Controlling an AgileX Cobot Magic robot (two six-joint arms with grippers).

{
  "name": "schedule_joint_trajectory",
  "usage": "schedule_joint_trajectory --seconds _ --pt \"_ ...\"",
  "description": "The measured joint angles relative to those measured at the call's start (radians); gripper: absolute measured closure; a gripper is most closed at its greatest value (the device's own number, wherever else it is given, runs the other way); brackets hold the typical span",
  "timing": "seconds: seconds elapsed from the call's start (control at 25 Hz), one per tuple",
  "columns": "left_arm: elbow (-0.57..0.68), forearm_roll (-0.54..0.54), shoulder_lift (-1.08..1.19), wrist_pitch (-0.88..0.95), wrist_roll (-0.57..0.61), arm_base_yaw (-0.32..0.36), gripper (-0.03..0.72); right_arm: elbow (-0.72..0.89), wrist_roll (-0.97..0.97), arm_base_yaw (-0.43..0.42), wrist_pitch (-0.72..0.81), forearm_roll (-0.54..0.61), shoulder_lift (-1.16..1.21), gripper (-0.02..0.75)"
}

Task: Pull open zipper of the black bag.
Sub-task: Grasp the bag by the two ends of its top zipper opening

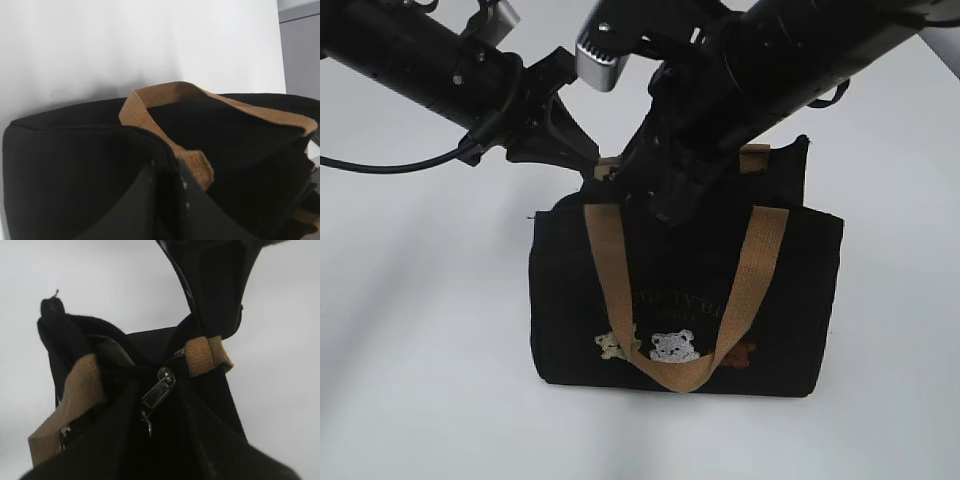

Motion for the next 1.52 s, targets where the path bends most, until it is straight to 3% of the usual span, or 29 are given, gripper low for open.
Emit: schedule_joint_trajectory --seconds 0.96,1.16,1.52 --pt "0.000 0.000 0.000 0.002 0.000 0.000 0.659 0.000 0.045 0.000 0.071 -0.097 0.000 0.548" --pt "0.000 0.000 0.000 0.002 0.000 0.000 0.659 0.000 0.045 0.000 0.089 -0.097 0.000 0.725" --pt "0.000 0.000 0.000 0.009 0.000 0.000 0.659 0.000 0.051 0.000 0.103 -0.155 -0.008 0.738"
